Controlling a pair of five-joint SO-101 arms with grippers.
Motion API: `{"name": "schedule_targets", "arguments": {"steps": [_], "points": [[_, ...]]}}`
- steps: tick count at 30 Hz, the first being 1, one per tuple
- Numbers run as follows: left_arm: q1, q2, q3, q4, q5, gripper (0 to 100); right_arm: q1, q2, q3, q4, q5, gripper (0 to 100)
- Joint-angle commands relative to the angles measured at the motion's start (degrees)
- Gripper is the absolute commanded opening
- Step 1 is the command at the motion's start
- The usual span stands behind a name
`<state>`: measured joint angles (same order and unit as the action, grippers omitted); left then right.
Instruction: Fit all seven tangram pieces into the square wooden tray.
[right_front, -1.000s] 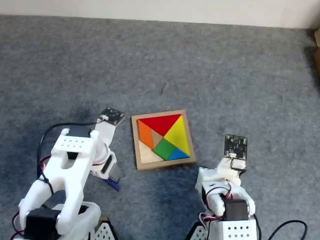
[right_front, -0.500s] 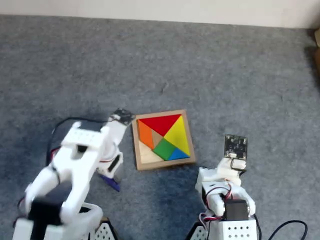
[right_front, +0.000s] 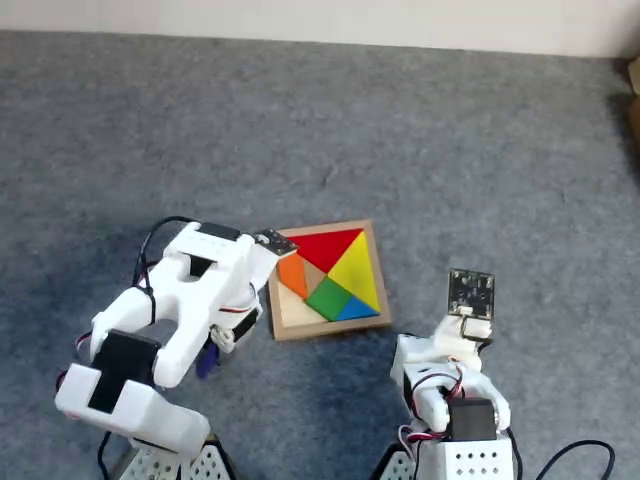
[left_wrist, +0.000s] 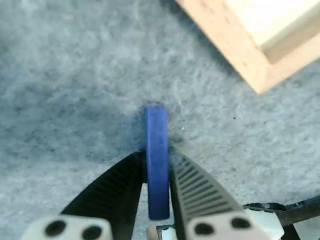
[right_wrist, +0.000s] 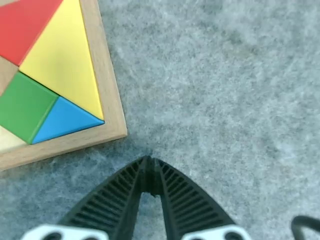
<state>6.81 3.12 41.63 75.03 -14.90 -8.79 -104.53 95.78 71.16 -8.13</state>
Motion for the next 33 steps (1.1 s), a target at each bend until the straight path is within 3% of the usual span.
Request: {"name": "schedule_targets", "arguments": {"steps": [1, 7, 16, 21, 25, 28, 33], "points": [[0.75, -4.35, -0.92, 0.18, -0.26, 0, 0.75, -0.75, 6.64, 0.48, -0.35, 0.5], [0.75, -14.2, -2.15, 2.73, 0.18, 0, 0.75, -0.75, 6.64, 0.48, -0.35, 0.5], [4.53, -18.07, -11.38, 4.22, 13.27, 1, 0.75, -0.75, 6.64, 0.48, -0.35, 0.5], [9.36, -14.2, -17.36, 4.31, 30.07, 1, 0.75, -0.75, 6.64, 0.48, -0.35, 0.5], [12.97, -11.56, -20.53, 3.69, 38.24, 1, 0.75, -0.75, 6.64, 0.48, -0.35, 0.5], [15.87, -10.15, -21.41, -0.7, 44.84, 1, 0.75, -0.75, 6.64, 0.48, -0.35, 0.5], [19.03, -7.25, -21.76, -4.92, 61.71, 1, 0.75, -0.75, 6.64, 0.48, -0.35, 0.5]]}}
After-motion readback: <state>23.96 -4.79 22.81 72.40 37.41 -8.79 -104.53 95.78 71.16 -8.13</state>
